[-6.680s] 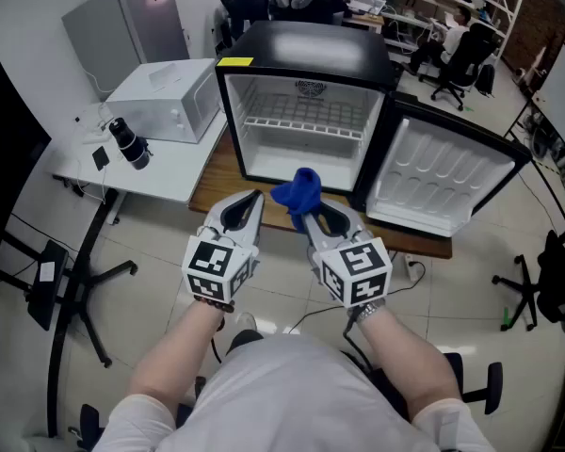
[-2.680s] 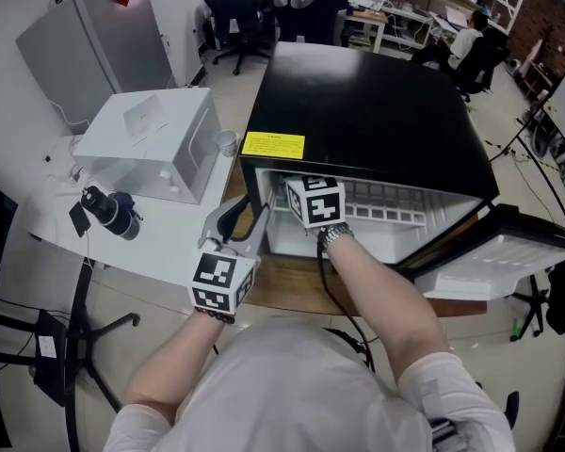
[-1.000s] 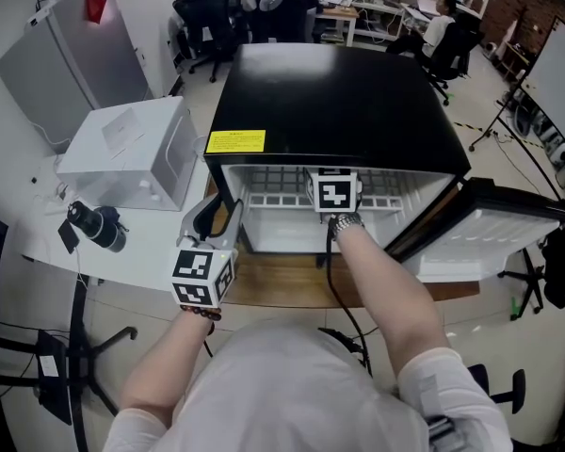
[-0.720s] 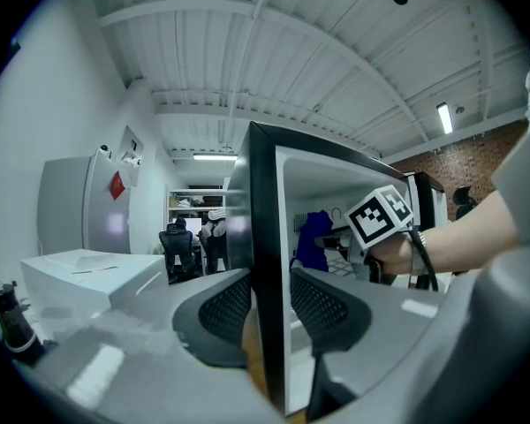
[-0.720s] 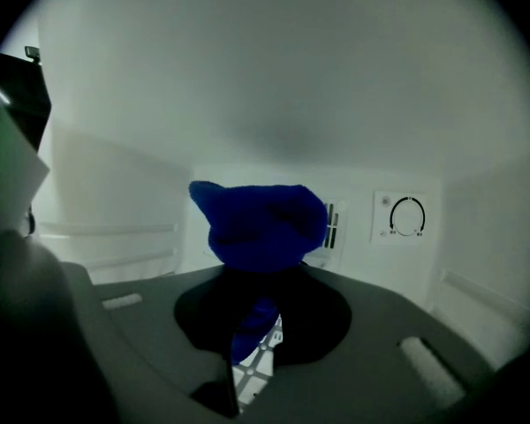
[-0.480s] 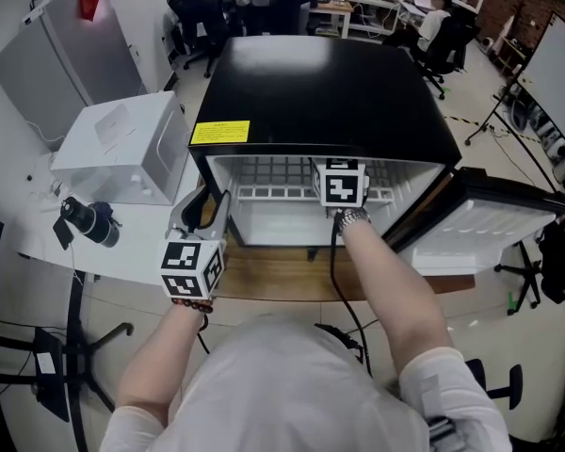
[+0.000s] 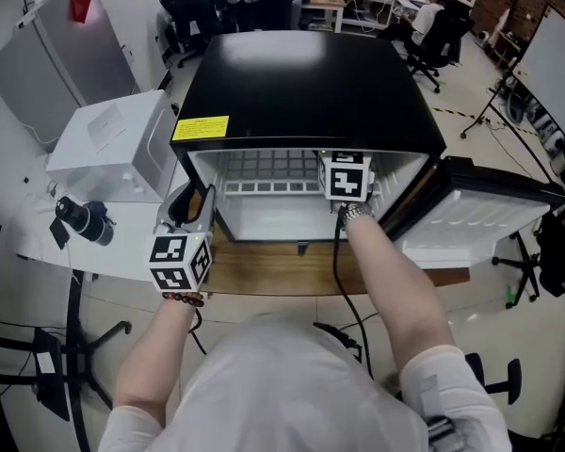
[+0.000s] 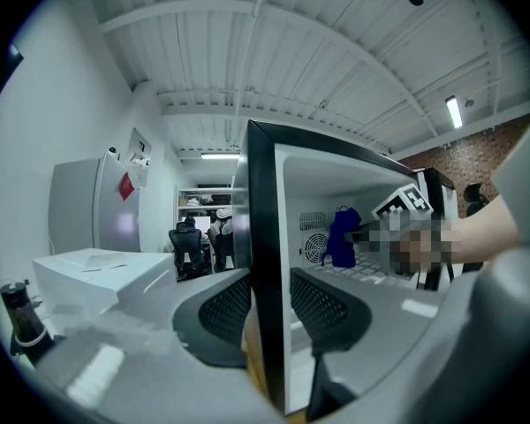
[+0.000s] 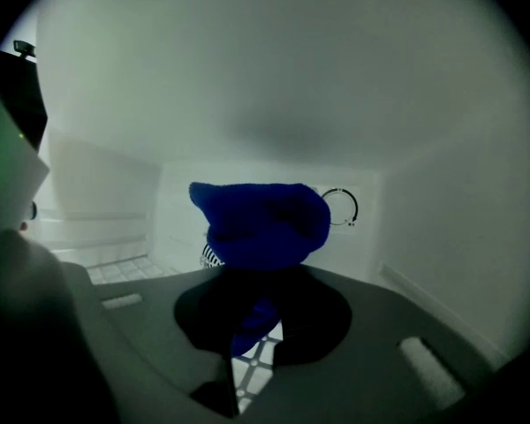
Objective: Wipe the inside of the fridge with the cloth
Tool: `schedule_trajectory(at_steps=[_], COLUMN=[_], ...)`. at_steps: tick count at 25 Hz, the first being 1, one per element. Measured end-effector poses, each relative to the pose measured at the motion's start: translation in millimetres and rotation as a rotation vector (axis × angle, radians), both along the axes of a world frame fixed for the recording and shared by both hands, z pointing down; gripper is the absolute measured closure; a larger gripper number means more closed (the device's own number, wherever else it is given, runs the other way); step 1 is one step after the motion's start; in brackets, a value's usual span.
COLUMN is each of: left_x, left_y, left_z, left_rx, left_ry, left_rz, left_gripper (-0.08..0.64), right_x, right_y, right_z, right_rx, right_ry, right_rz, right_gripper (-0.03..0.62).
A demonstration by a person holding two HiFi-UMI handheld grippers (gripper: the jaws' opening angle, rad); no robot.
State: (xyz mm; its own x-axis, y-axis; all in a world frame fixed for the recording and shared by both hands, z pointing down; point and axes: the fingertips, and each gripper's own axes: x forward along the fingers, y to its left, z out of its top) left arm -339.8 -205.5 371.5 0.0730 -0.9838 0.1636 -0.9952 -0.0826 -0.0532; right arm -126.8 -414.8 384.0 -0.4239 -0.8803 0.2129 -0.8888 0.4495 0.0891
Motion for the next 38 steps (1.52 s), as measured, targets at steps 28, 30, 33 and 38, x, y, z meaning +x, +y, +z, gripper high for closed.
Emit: schedule_trajectory(at_steps=[28,30,33,38], left_x=[-0.2,0.2,0.9,3.0], left_y=[-0.4,-0.6,-0.3,-0.3], left_z=[-0.7,-0.9,-0.4,-0.1], left_rx=[-0.011,-0.008,-0.006,-0.007], left_ry=[0.021,0.02,0.012,0.005], left_rz=[-0.008,0.001,0.017,0.041], left_gripper=[0.43,0.43,0.43,0.43], right_x=[7.8,-19.3,-62.4,-123.0], right_y=[33.0,45.5,62.7,82.2], right_z=[-31.4,-34.2,-33.3,-20.6], right_rx=[0.05,0.045,0.022,-0.029], right_ry=[-0.068,-0.09,-0.121,-0.133], right_rz=[-0.022,-0.083,-0.171,-0.275], right_gripper=[0.534,0.534,0.534,0.534])
